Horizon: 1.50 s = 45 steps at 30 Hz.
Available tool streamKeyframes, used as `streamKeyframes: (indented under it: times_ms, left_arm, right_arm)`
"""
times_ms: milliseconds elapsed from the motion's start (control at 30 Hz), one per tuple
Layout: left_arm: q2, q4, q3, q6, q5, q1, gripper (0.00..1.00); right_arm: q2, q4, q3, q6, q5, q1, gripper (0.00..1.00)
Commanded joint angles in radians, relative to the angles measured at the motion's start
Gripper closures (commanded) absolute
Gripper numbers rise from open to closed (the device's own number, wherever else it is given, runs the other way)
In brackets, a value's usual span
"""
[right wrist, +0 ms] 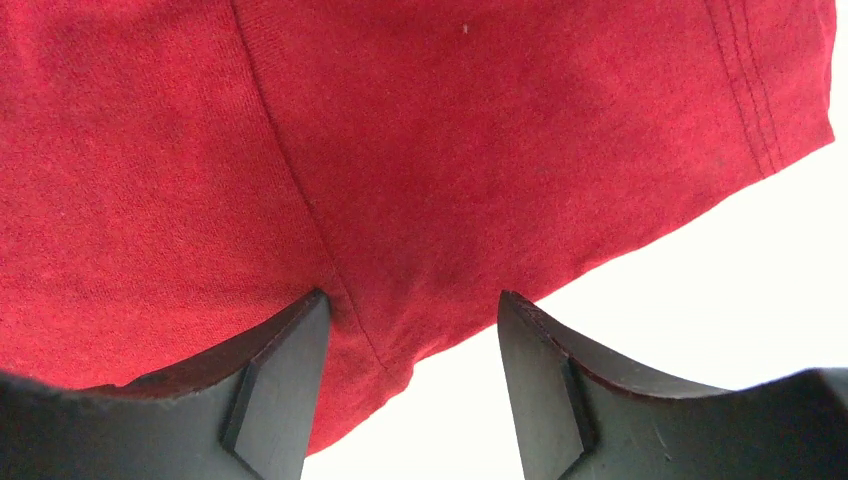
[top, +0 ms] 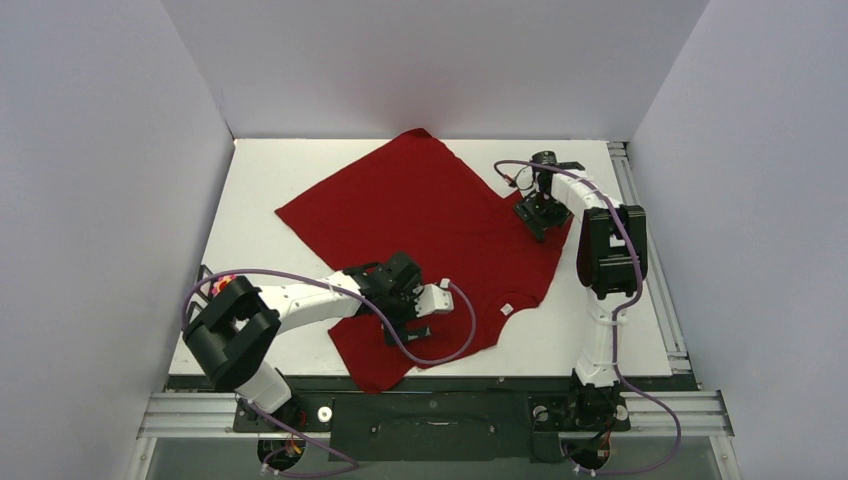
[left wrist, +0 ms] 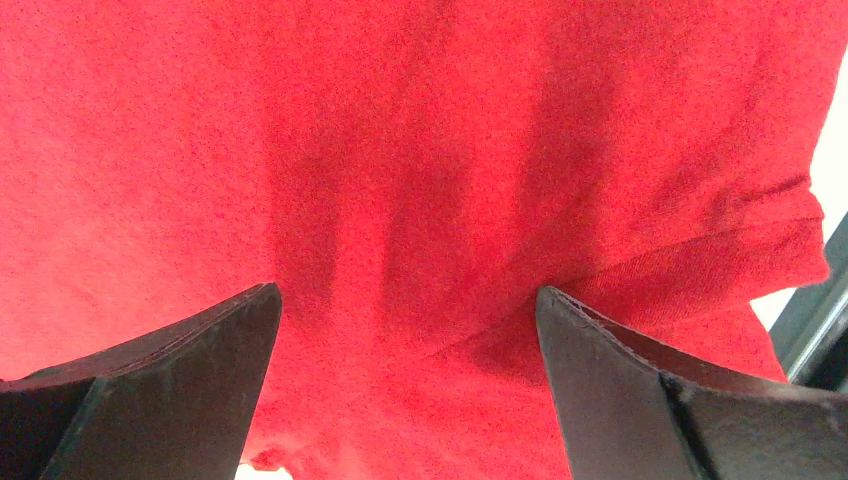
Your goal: Remove the brooch from the garment
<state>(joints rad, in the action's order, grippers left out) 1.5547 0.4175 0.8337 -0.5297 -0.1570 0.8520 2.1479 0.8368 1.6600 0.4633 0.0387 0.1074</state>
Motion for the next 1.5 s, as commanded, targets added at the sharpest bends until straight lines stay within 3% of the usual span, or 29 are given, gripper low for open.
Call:
streamKeyframes:
  times_ms: [0,133,367,600,900,1133,1300,1467]
  left_arm:
    - [0.086,-0.023,0.056,-0.02,0.076,0.06,0.04]
    - [0.103,0.04,0.044,-0.054,0.011,0.081,0.04]
    - [-0.013,0.1,0.043,-0.035,-0.129,0.082,0.04]
    - [-0.057,0.193,0.196,0.059,-0.35,0.01,0.04]
    - [-0.082,0.215,0.366,0.192,-0.629,-0.394,0.04]
    - [-0.03,0.148,0.487,0.386,-0.57,-0.689,0.04]
    - [0.006,0.056,0.51,0.516,-0.551,-0.89,0.04]
    - [0.053,0.003,0.476,0.585,-0.393,-1.028,0.04]
  right_arm:
    - [0.057,0.027,0.051,0.041,0.111,-0.034,0.43]
    - [0.075,0.044,0.079,0.046,0.106,-0.049,0.43]
    - [0.04,0.019,0.068,0.052,0.069,-0.058,0.42]
    - [-0.116,0.009,0.06,0.024,-0.101,-0.071,0.31]
    - [-0.349,0.018,0.056,-0.073,-0.374,-0.088,0.21]
    - [-0.551,-0.102,-0.082,-0.225,-0.558,-0.129,0.2]
    - [-0.668,-0.293,-0.259,-0.337,-0.58,-0.185,0.2]
    - [-0.677,-0.391,-0.405,-0.388,-0.579,-0.239,0.2]
